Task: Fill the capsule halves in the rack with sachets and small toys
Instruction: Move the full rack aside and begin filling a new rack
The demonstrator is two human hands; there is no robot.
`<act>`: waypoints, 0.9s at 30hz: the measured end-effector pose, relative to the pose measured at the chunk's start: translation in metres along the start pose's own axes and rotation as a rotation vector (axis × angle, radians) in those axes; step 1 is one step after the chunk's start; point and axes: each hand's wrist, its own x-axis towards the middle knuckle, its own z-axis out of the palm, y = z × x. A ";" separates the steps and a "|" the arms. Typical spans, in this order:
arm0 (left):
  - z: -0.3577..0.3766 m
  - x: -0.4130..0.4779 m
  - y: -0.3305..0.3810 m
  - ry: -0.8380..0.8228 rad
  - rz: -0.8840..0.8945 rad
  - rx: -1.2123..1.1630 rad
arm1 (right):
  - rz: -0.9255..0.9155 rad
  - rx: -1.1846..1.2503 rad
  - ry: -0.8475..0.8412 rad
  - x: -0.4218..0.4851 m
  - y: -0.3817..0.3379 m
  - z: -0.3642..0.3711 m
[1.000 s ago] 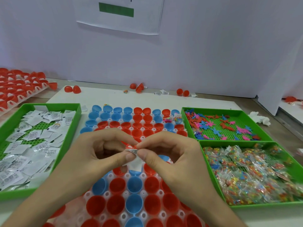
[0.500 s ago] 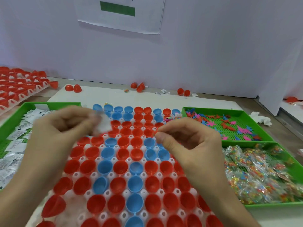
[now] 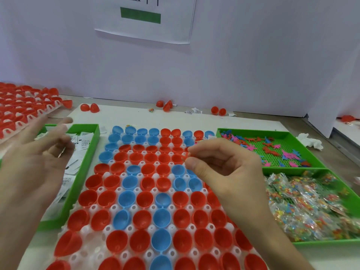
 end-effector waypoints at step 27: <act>0.167 -0.097 0.086 -0.577 -0.177 0.303 | -0.139 -0.180 -0.264 -0.007 0.002 0.012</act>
